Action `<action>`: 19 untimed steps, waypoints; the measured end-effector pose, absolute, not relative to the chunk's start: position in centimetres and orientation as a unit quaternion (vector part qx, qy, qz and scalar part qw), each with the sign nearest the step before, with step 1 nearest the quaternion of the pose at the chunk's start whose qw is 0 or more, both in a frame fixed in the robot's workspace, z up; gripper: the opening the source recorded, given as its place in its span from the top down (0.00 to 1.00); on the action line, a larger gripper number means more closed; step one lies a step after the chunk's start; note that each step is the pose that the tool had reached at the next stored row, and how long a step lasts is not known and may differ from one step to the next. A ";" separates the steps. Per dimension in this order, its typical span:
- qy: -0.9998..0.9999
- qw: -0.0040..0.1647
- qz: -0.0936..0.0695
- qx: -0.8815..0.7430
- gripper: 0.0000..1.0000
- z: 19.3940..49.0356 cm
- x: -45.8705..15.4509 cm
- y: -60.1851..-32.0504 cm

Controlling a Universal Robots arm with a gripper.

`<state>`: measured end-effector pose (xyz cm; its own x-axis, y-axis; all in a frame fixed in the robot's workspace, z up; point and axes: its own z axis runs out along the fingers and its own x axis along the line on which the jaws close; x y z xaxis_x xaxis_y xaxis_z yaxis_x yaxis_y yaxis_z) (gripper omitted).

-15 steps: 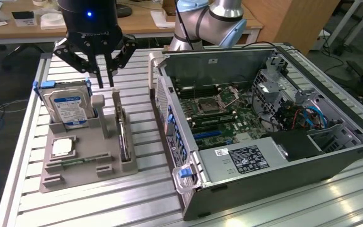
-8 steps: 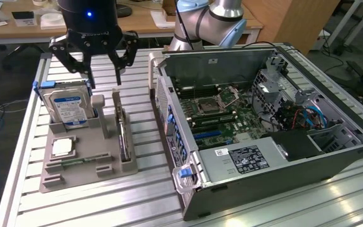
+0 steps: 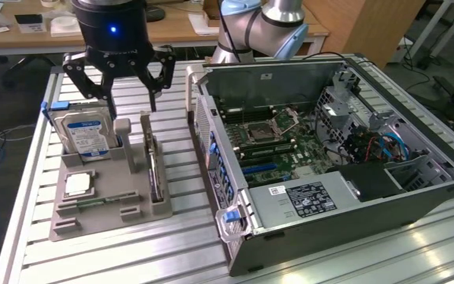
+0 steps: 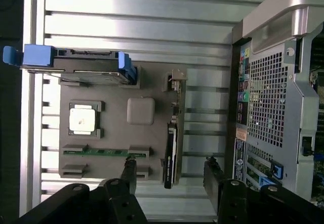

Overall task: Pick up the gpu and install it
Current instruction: 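Pick up the gpu and move the gpu toward the slot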

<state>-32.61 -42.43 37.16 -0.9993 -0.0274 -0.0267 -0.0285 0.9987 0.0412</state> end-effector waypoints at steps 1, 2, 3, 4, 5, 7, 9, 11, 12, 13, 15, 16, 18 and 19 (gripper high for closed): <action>1.000 0.013 0.021 -0.013 0.35 37.0 -32.6 -42.5; 1.000 0.013 0.021 -0.013 0.35 36.8 -32.6 -42.5; 1.000 0.013 0.021 -0.012 0.35 36.6 -32.6 -42.5; 1.000 0.013 0.021 -0.012 0.35 36.4 -32.6 -42.6; 1.000 0.013 0.021 -0.012 0.35 36.3 -32.6 -42.6; 1.000 0.013 0.021 -0.012 0.35 35.9 -32.6 -42.7; 1.000 0.013 0.021 -0.012 0.35 35.5 -32.6 -42.7; 1.000 0.013 0.021 -0.012 0.35 35.2 -32.6 -42.8; 1.000 0.013 0.021 -0.012 0.35 35.0 -32.6 -42.9; 1.000 0.013 0.021 -0.012 0.35 34.8 -32.6 -43.0; 1.000 0.013 0.021 -0.012 0.35 34.4 -32.6 -43.3; 1.000 0.013 0.021 -0.012 0.35 34.3 -32.6 -43.4; 1.000 0.013 0.021 -0.012 0.35 33.9 -32.6 -43.5; 1.000 0.013 0.021 -0.012 0.35 33.7 -32.6 -43.5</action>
